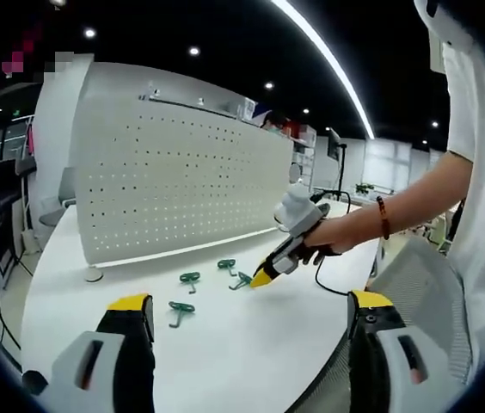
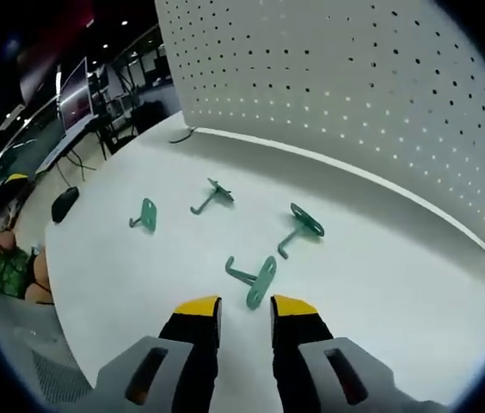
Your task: Insert the hook assembly into the mounting plate slot until the hook locks in place.
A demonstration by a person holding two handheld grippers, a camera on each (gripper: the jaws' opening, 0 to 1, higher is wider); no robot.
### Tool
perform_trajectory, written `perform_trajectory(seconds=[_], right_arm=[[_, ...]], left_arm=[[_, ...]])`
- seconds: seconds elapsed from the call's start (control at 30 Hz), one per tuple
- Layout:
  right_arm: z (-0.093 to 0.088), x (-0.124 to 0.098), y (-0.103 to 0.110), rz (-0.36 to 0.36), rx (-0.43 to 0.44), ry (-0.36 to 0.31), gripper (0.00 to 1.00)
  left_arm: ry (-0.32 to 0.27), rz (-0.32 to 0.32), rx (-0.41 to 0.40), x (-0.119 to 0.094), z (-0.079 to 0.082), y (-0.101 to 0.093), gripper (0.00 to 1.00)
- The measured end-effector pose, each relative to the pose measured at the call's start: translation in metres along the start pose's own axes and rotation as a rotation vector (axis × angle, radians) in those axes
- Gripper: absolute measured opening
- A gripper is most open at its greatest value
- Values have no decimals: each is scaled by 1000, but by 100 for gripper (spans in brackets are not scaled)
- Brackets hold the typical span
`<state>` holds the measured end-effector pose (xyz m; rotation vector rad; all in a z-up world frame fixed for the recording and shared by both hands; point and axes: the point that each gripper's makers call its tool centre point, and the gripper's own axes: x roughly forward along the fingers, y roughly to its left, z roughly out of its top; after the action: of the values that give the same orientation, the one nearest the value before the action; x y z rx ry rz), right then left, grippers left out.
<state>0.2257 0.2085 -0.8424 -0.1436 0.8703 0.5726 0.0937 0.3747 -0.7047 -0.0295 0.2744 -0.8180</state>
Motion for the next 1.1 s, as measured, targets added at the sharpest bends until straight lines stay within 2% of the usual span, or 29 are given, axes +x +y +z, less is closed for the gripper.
perform_trajectory(seconds=[0.3, 0.47, 1.1], right_arm=[[-4, 9, -2, 1, 19, 35, 19], [-2, 11, -1, -3, 19, 33, 18], [-3, 18, -5, -21, 5, 71, 6]], left_arm=[[7, 9, -3, -1, -5, 2, 96], [-10, 15, -21, -2, -3, 4, 95], [10, 15, 1, -4, -4, 4, 95]])
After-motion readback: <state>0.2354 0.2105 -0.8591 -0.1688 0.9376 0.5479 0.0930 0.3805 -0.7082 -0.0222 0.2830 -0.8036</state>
